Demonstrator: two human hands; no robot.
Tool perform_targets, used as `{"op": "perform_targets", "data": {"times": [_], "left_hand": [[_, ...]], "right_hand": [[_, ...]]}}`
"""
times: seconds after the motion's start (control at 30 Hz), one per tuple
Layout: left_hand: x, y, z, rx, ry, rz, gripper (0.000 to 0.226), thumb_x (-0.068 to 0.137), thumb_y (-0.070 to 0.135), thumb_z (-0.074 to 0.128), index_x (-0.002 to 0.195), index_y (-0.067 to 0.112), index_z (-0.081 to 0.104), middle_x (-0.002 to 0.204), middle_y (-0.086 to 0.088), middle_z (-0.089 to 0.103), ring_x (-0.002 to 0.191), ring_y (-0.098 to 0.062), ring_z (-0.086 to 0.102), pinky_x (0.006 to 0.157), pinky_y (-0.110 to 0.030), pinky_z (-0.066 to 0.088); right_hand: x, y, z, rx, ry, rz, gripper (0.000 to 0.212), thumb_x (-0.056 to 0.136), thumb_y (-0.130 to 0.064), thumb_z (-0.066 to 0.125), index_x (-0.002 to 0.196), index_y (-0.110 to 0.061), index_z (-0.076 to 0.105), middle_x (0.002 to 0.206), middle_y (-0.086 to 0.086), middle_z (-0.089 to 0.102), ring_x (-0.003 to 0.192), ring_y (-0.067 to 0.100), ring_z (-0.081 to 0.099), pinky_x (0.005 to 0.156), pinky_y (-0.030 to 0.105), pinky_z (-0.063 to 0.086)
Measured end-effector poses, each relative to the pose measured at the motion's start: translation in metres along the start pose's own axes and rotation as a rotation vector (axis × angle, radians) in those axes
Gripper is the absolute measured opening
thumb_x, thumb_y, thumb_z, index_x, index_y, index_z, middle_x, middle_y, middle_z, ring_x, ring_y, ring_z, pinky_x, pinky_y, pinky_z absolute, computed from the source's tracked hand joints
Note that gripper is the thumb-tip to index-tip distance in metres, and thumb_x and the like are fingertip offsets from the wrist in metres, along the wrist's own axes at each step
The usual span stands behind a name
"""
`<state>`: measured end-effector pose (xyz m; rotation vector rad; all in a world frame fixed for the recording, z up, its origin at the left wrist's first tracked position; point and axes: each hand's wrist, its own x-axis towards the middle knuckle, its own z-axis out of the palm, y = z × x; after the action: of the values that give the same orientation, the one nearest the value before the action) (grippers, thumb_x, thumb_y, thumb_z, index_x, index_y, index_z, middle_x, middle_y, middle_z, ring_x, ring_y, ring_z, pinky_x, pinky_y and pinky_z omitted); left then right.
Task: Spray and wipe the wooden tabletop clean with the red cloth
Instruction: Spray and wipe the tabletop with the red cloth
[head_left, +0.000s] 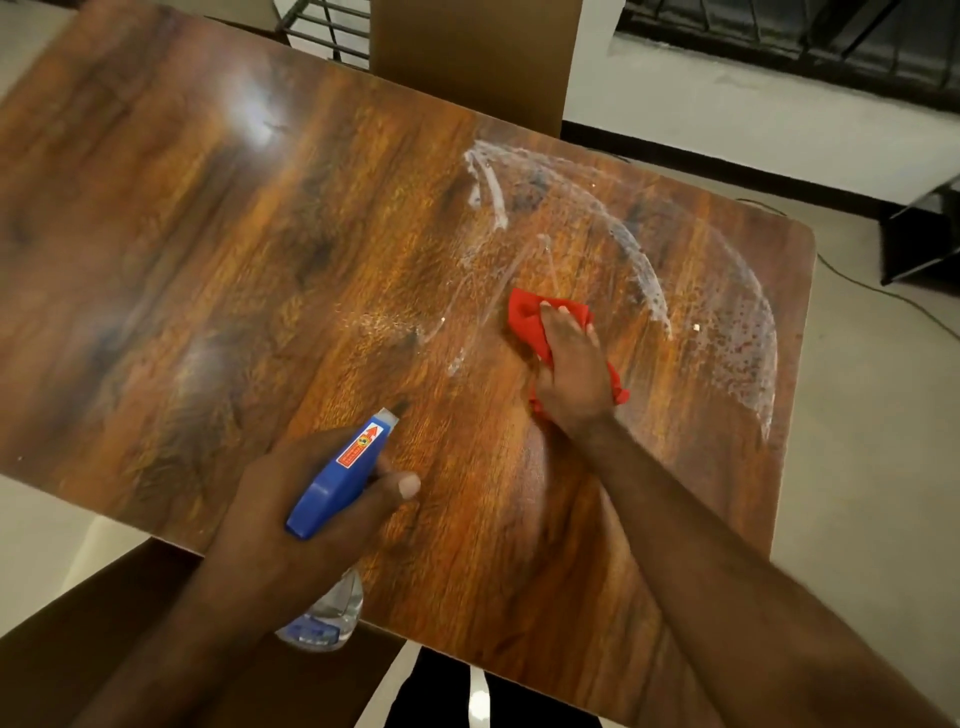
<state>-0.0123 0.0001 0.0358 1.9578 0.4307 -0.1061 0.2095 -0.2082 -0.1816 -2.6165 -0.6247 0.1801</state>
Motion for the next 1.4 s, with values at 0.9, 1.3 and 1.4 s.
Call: {"op": "perform_targets", "data": {"times": [0.9,1.3,1.4], "left_hand": [[0.012,-0.007,-0.01,-0.033,0.123,-0.166,0.018,0.078,0.028,0.076,0.066,0.029,0.062,0.051,0.0,0.058,0.04,-0.013,0.051,0.042,-0.02,0.041],[0.058,0.01,-0.002,-0.007,0.186,-0.18,0.014,0.079,0.032,0.071,0.09,0.03,0.062,0.073,-0.003,0.066,0.062,-0.023,0.064,0.046,-0.023,0.048],[0.064,0.016,0.003,-0.014,0.199,-0.149,0.016,0.079,0.032,0.071,0.089,0.025,0.061,0.082,-0.007,0.066,0.07,-0.031,0.062,0.053,-0.034,0.05]], "right_hand": [[-0.004,-0.146,0.085,0.014,-0.268,-0.655,0.075,0.091,-0.018,0.06,0.162,-0.016,0.036,0.168,0.001,0.037,0.158,0.021,0.025,0.13,0.05,0.011],[0.178,-0.085,0.034,-0.026,-0.012,-0.135,0.072,0.097,-0.02,0.06,0.162,-0.011,0.032,0.165,0.007,0.041,0.156,0.023,0.03,0.13,0.048,0.01],[0.176,-0.044,0.021,-0.009,0.079,-0.022,0.067,0.099,-0.021,0.057,0.161,-0.01,0.034,0.164,0.008,0.043,0.155,0.024,0.032,0.131,0.052,0.014]]}}
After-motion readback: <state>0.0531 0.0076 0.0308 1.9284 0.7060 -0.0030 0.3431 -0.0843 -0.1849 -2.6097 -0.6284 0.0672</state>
